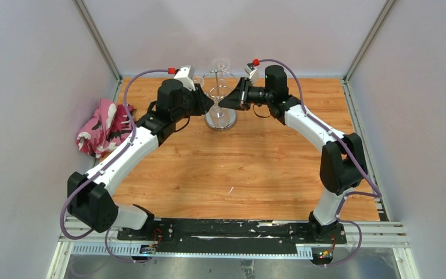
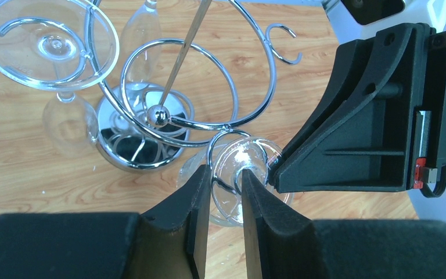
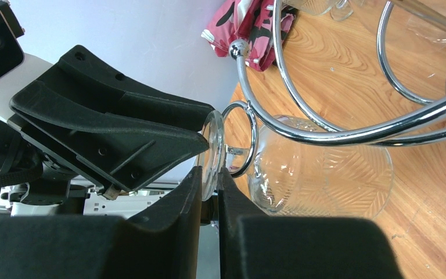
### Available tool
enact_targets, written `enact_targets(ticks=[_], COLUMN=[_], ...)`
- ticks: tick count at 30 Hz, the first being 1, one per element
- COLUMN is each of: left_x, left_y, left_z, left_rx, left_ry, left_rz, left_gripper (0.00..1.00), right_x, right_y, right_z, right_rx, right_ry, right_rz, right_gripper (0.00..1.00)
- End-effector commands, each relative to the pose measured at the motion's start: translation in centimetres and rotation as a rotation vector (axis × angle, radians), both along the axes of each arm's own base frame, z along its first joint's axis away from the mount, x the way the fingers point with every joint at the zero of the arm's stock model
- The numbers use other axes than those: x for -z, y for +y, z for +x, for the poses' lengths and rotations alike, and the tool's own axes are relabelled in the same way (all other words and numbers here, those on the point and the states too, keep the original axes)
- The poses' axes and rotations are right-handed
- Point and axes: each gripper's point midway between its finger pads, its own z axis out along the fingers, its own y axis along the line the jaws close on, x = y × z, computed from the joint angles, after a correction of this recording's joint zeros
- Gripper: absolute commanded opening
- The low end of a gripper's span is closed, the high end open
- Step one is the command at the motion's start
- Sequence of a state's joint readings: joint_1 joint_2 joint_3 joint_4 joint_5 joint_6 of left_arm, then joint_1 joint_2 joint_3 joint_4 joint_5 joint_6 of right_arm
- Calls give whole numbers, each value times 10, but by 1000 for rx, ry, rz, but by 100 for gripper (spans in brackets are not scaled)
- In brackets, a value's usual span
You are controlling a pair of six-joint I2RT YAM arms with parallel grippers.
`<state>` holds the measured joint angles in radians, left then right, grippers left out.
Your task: Take the wine glass off the wine glass rack
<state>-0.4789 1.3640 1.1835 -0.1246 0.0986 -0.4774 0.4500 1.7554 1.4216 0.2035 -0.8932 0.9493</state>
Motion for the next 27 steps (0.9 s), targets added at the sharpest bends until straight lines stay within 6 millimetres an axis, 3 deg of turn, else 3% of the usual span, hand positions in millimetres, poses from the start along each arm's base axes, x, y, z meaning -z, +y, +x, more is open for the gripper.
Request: enact_targets(ticks=[1,8,17,27], left_x=[29,7,-23,-32], left_y=[-25,-17,5,16], left_z=[-26,-33,-45,-50], left_rx=[146,133,77,45], left_ry=[96,57,-8,-31], left_rz=[28,22,50,70], left_gripper=[22,24,27,28], right_x=[-41,-41,-55,-50], right_y=[31,27,15,6], right_z=[-26,-26,-36,-49], right_rx=[-111,-62,3,13], right_ry=[-125,-77,-17,6], right_rz=[80,76,89,71], right_gripper=[1,0,0,0])
